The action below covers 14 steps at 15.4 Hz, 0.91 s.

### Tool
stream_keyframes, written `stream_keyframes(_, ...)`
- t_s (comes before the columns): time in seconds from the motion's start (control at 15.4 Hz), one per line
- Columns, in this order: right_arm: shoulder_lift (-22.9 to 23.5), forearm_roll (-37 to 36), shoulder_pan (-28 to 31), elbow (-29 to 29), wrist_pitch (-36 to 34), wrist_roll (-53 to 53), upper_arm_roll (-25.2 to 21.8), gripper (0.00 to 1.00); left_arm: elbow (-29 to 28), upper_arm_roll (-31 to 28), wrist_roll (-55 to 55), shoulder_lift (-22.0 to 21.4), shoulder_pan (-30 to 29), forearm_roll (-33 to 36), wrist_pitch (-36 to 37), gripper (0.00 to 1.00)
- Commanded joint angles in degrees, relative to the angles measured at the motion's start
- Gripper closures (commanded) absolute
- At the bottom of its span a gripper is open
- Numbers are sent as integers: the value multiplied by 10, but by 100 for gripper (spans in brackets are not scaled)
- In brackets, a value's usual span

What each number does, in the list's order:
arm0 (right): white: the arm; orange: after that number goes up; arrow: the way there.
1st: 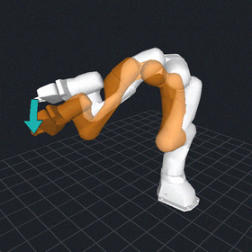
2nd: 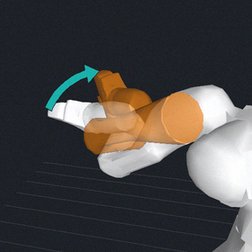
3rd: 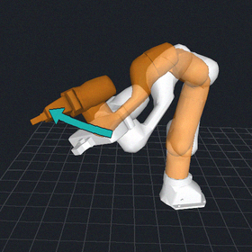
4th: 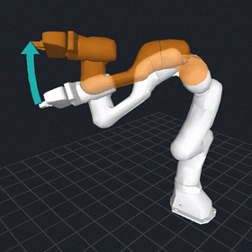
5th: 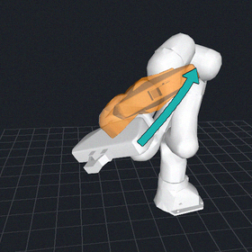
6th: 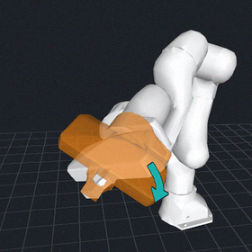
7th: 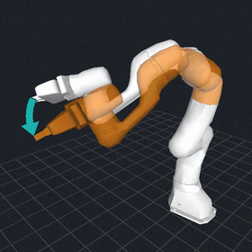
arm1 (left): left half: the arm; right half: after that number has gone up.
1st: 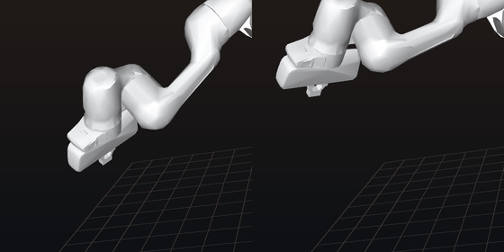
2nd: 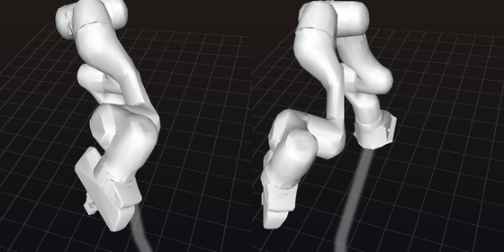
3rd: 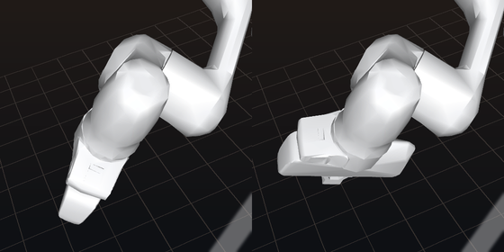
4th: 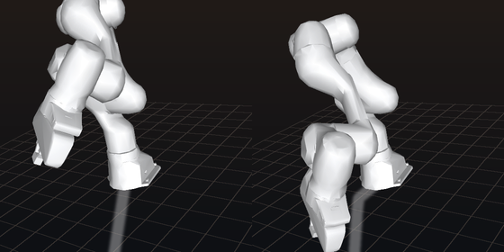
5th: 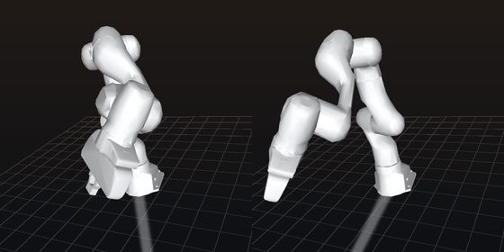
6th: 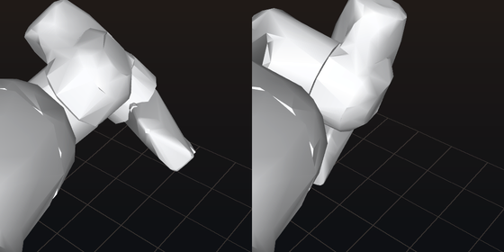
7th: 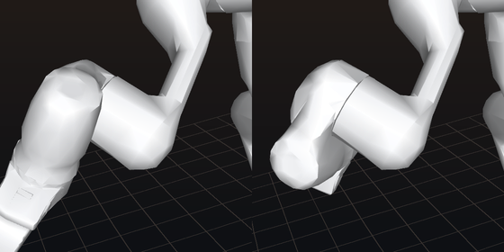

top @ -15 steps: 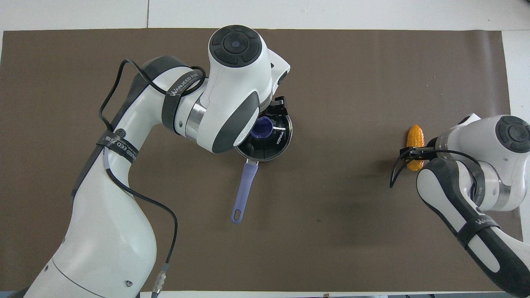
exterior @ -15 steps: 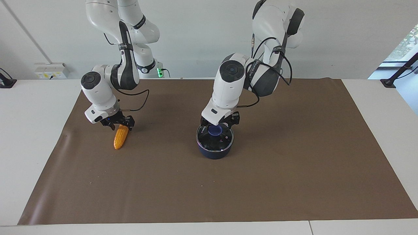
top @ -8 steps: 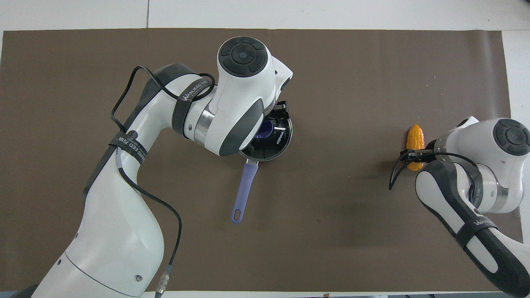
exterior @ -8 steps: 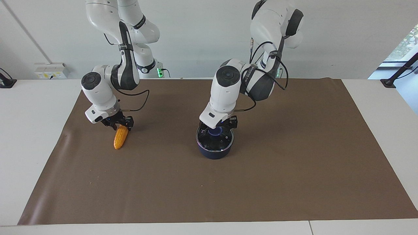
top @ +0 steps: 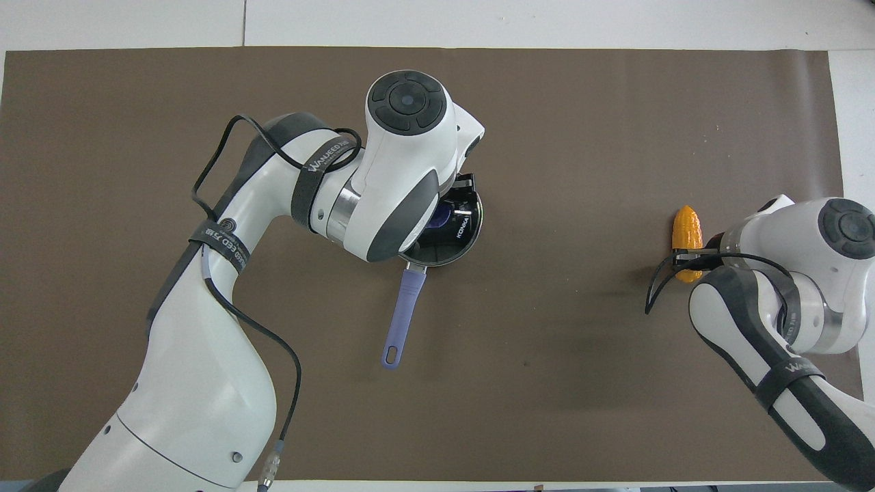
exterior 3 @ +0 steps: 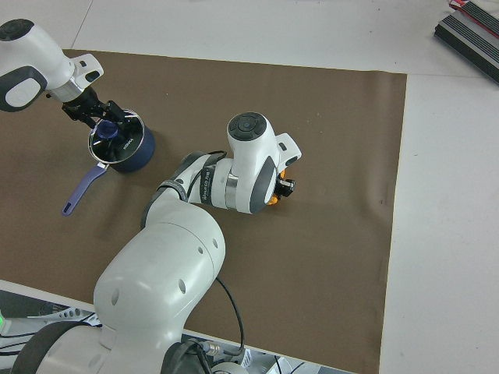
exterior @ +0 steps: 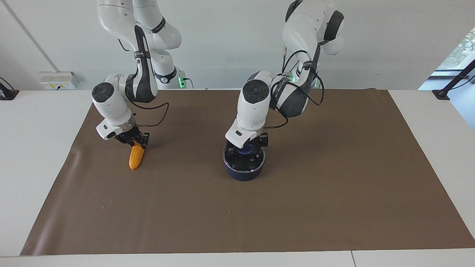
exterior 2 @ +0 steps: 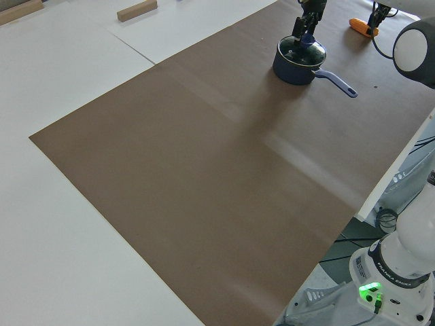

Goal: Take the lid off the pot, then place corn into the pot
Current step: 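Grasp the lid knob with the left gripper while the right gripper grasps the corn, then lift the lid off with the left gripper while the right gripper lifts the corn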

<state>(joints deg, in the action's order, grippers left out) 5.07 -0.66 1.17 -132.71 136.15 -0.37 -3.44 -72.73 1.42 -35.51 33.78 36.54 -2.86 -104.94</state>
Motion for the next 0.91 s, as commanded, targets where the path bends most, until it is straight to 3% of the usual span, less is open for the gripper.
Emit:
stream_keyframes(0.0, -8, 6, 2, -6, 0, 1, 5, 100, -13, -8, 0, -6, 10, 7, -13, 6)
stream_keyframes(0.13, -3, 6, -8, 22, -37, 0, 5, 100, -13, -8, 0, -6, 10, 5, -13, 14)
stream_keyframes(0.32, 10, 6, -31, 82, -104, -3, 5, 100, -12, -8, -1, -6, 10, 5, -12, 38)
stream_keyframes(0.45, 20, 6, -48, 121, -145, -8, 5, 100, -12, -8, -1, -7, 10, 5, -12, 46)
stream_keyframes(0.65, 24, 5, -54, 134, -161, -21, 5, 100, -11, -8, -2, -8, 11, 4, -10, 58)
stream_keyframes(0.84, 24, 5, -54, 139, -165, -23, 5, 100, 1, -9, -5, -10, 13, -4, 13, 87)
